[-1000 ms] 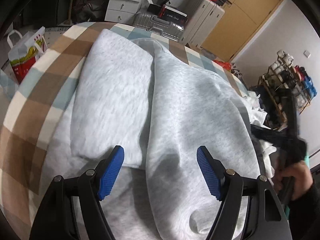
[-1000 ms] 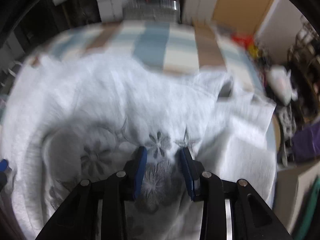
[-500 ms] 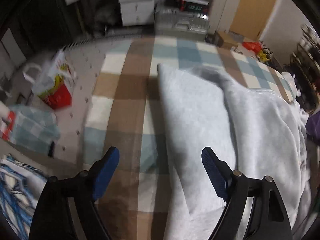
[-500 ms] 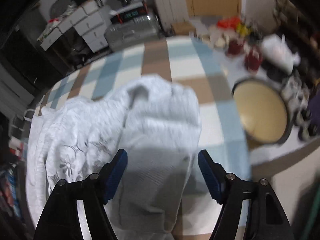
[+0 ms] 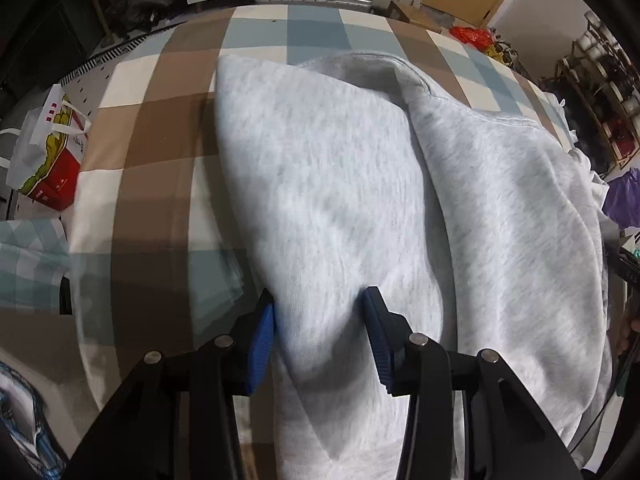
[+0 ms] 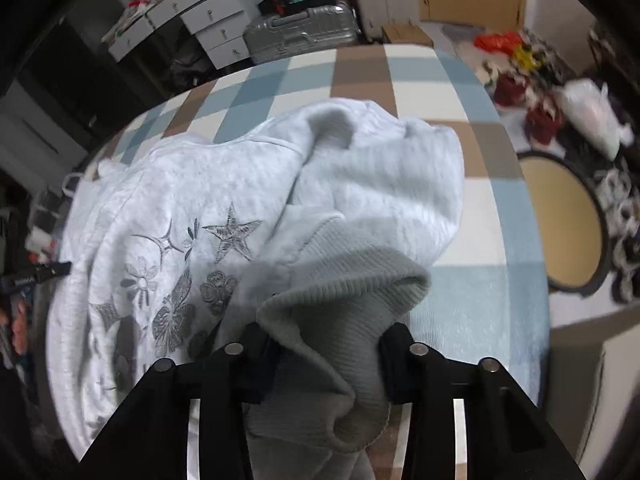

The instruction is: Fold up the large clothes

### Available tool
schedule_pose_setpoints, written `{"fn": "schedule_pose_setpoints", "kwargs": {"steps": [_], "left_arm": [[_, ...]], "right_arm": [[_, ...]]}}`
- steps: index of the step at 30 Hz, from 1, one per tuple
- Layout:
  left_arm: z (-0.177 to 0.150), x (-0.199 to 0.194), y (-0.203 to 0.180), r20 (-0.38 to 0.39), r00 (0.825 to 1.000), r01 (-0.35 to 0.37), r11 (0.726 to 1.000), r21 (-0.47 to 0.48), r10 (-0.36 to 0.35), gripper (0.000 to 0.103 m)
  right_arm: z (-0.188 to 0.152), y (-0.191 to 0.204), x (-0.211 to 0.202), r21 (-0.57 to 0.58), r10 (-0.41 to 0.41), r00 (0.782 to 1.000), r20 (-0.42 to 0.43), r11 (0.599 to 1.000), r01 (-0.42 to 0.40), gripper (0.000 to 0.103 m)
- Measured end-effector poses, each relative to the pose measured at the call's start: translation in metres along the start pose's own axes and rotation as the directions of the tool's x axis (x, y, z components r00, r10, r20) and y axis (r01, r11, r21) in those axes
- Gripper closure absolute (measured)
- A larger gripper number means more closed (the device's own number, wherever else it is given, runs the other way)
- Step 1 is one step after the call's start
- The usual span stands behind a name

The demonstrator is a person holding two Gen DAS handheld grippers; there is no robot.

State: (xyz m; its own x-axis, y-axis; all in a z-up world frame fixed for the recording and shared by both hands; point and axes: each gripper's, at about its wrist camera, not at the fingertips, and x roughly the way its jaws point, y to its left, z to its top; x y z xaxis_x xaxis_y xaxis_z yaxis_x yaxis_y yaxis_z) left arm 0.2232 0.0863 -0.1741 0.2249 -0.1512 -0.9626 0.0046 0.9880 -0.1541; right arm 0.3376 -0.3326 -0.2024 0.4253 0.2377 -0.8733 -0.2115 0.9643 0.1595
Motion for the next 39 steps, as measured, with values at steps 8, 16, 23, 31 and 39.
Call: {"fn": "schedule_pose_setpoints", "kwargs": {"steps": [8, 16, 23, 31, 39], "left_arm": [[0.038, 0.01, -0.003, -0.045, 0.997, -0.06, 0.997, 0.055, 0.063, 0.065], [0.064, 0.018, -0.008, 0.067, 0.984, -0.173, 0.982, 0.077, 0.168, 0.049], [0.028, -0.024, -0.006, 0.12, 0.98, -0.165, 0.983, 0.076, 0.156, 0.046], [-0.091, -0.095, -0.069, 0.204, 0.979, -0.053, 0.977, 0.208, 0.01, 0.026], [-0.214, -0.082, -0.057, 0.127, 0.99, 0.043, 0.987, 0.157, -0.064, 0.024]], "right_arm": [[0.031, 0.01, 0.015, -0.042, -0.064, 0.996, 0.06, 0.997, 0.067, 0.073], [0.071, 0.005, 0.034, 0.038, -0.106, 0.986, 0.13, 0.994, 0.102, 0.062], [0.03, -0.007, -0.019, 0.063, 0.011, 0.992, 0.128, 0.998, -0.019, 0.054], [-0.104, 0.05, -0.159, 0.016, 0.196, 0.945, 0.263, 0.978, -0.207, 0.04], [-0.223, 0.141, -0.211, -0.154, 0.209, 0.92, 0.33, 0.974, -0.166, 0.022]]}}
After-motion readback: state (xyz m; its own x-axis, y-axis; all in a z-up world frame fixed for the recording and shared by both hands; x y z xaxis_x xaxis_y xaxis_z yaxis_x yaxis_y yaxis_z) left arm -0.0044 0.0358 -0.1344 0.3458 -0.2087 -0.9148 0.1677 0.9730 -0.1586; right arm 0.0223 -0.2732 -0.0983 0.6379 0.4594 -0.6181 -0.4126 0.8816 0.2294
